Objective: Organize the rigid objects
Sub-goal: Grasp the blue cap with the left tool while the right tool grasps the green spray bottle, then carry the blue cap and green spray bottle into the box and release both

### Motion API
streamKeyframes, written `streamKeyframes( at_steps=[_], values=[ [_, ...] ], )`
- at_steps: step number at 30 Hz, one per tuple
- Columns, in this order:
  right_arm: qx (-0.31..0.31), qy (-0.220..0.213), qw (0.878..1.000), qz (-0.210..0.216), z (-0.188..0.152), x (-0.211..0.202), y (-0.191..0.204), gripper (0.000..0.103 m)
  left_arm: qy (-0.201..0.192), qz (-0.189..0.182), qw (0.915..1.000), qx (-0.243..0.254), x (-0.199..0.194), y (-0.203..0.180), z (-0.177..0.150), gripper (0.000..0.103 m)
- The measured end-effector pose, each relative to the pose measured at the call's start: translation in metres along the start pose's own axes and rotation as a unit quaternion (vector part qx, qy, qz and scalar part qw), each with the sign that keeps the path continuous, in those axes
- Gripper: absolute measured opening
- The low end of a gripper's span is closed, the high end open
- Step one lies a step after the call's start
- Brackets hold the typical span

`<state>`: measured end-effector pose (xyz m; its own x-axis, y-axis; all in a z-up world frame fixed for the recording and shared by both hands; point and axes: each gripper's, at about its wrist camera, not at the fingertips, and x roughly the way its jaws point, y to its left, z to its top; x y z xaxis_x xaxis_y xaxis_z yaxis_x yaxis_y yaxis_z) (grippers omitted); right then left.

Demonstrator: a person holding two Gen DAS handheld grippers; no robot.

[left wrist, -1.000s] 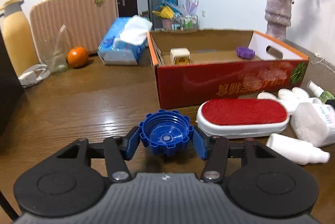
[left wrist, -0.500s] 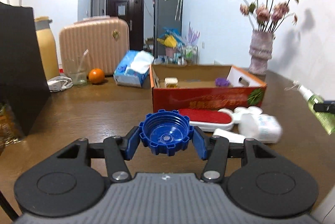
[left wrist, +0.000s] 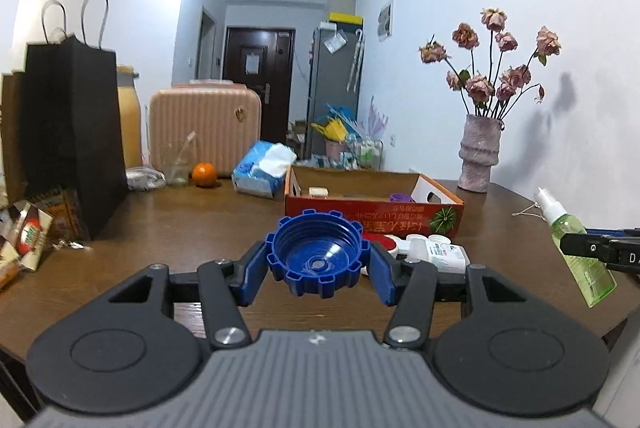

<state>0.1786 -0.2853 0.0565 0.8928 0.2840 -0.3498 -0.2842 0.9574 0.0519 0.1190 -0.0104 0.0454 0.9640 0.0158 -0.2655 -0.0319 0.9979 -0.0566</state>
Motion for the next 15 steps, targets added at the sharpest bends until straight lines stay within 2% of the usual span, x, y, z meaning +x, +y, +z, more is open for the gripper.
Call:
streamKeyframes(
  at_steps=[6,15],
  values=[
    [-0.016,-0.031,0.999,0.011,-0.003,-0.038,0.024,0.030,-0.036,-0.021,0.9991,0.001,-0.033,-0.004,0.006,0.054],
    [-0.020,-0.057,0.998,0.004,-0.002,-0.071,0.030,0.030,-0.047,-0.034,0.9983,-0.007,-0.043,-0.004,0.014,0.054]
  ],
)
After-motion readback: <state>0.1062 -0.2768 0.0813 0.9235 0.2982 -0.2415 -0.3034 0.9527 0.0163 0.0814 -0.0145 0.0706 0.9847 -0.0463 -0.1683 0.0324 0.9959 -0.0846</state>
